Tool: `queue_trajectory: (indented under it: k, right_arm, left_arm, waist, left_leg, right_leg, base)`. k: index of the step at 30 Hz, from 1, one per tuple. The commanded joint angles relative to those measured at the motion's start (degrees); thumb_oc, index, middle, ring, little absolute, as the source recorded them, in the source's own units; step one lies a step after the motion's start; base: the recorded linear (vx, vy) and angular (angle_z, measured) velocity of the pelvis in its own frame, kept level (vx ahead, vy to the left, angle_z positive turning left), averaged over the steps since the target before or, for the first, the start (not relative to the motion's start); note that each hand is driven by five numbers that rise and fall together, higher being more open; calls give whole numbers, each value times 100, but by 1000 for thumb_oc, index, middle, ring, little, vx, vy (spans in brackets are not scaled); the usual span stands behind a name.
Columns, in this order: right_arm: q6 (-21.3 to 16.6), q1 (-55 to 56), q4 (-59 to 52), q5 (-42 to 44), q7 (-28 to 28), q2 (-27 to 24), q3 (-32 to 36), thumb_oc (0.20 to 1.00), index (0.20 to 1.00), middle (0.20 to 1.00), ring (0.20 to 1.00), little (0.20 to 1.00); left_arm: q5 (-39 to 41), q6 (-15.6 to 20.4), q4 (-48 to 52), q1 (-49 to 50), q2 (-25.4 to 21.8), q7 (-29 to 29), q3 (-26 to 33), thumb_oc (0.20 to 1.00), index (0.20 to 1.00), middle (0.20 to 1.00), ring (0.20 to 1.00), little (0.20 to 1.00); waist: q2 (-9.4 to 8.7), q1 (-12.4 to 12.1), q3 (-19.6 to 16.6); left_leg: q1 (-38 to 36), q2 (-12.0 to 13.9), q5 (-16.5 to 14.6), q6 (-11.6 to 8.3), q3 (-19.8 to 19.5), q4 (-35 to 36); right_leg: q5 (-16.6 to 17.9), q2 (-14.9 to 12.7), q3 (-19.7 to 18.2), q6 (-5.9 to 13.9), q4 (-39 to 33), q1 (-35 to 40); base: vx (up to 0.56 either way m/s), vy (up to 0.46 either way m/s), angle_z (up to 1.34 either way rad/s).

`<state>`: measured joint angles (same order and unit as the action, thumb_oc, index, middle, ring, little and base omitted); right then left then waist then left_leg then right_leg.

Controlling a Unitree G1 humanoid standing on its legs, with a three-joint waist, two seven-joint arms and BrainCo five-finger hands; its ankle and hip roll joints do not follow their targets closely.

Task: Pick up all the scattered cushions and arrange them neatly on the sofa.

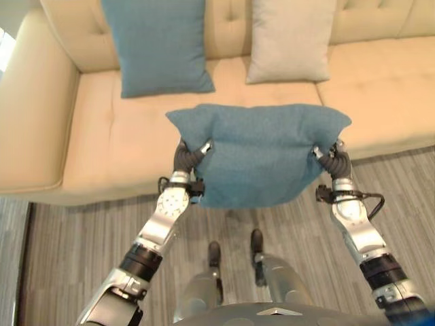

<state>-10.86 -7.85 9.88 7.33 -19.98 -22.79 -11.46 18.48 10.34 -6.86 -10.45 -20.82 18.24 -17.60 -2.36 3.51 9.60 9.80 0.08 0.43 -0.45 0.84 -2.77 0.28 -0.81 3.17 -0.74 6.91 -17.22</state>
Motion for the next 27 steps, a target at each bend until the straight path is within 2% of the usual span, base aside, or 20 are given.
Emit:
queue_trajectory:
  k: [1,4,6,7,10,13,16,17,18,19,21,23,27]
  right_arm:
    - [-367,-18,-448,-112,60,-13,208,200,200,200,200,200]
    - [-336,91,-459,-105,158,-20,193,200,200,200,200,200]
    - [-316,185,-468,-142,194,-43,248,200,200,200,200,200]
    - [-270,321,-475,-183,238,-72,320,200,200,200,200,200]
    - [-218,410,-471,-181,236,-36,455,200,200,200,200,200]
    - [-210,389,-461,-220,276,52,496,200,200,200,200,200]
    - [-206,314,-381,-238,339,148,437,200,200,200,200,200]
    - [-196,284,-366,-237,365,184,417,200,200,200,200,200]
    - [-203,328,-374,-197,472,251,388,200,200,200,200,200]
    - [-202,326,-376,-197,472,255,388,200,200,200,200,200]
    - [-216,465,-410,-195,533,253,434,200,200,200,200,200]
    - [-185,464,-412,-226,507,276,426,200,200,200,200,200]
    - [-167,564,-462,-243,472,224,463,200,200,200,200,200]
  left_arm:
    - [-214,453,586,-141,57,-126,200,200,200,200,200,200]
    - [-197,431,532,75,135,-233,176,200,200,200,200,200]
    - [-198,420,490,190,172,-301,172,200,200,200,200,200]
    - [-159,381,432,315,177,-398,155,200,200,200,200,200]
    - [-133,335,386,444,141,-488,157,200,200,200,200,200]
    - [-151,323,433,568,56,-591,186,200,200,200,200,200]
    - [-159,347,428,676,-39,-637,299,200,200,200,200,200]
    - [-153,346,444,695,-68,-652,317,200,200,200,200,200]
    - [-149,320,462,779,-169,-786,372,200,200,200,200,200]
    - [-149,319,463,777,-172,-786,374,200,200,200,200,200]
    - [-157,280,480,844,-164,-845,375,200,200,200,200,200]
    - [-153,252,481,857,-115,-845,360,200,200,200,200,200]
    - [-140,230,421,933,-10,-902,311,200,200,200,200,200]
  waist:
    - [-184,-95,-457]
    - [-176,-121,-510]
    - [-143,-107,-563]
    - [-75,-55,-630]
    - [-8,0,-570]
    - [47,23,-504]
    - [38,-107,-451]
    - [28,-144,-428]
    - [104,-292,-404]
    - [91,-283,-412]
    - [70,-330,-495]
    - [-4,-426,-548]
    - [-64,-428,-732]
  left_leg:
    - [506,-143,-722,-175,-801,-1159]
    - [417,-358,-780,-201,-1411,-1148]
    - [255,-329,-786,-204,-1418,-1012]
    - [33,-260,-791,-201,-1288,-850]
    - [-225,-279,-803,-129,-991,-633]
    - [-275,-321,-844,38,-555,-516]
    - [-347,-272,-858,166,-12,-388]
    - [-340,-239,-834,178,110,-363]
    - [-329,-68,-855,222,357,-357]
    - [-312,-81,-826,223,352,-347]
    - [-382,-56,-822,255,477,-318]
    - [-366,-70,-769,204,636,-294]
    - [-460,-27,-736,137,691,-204]
  right_leg:
    - [-53,-23,-194,382,-412,673]
    - [14,-1,-339,416,-530,797]
    - [43,-7,-377,448,-587,888]
    - [69,-53,-424,494,-621,964]
    - [194,-124,-623,630,-564,944]
    - [388,-183,-958,883,-450,711]
    - [679,-235,-1183,1135,-372,391]
    - [801,-300,-1028,1182,-281,240]
    - [349,-600,83,962,21,304]
    - [365,-613,85,961,14,289]
    - [8,-536,291,862,334,595]
    - [15,-623,558,831,34,829]
    - [30,-460,454,785,-497,1122]
  base:
    - [-33,57,-35]
    - [21,94,-40]
    - [80,120,-58]
    - [66,196,-40]
    - [-15,236,-38]
    - [-100,236,-104]
    - [-107,148,-127]
    - [-182,89,-171]
    - [-147,47,-159]
    - [-119,37,-150]
    - [-71,-15,-68]
    - [-84,-97,-22]
    - [44,-114,-29]
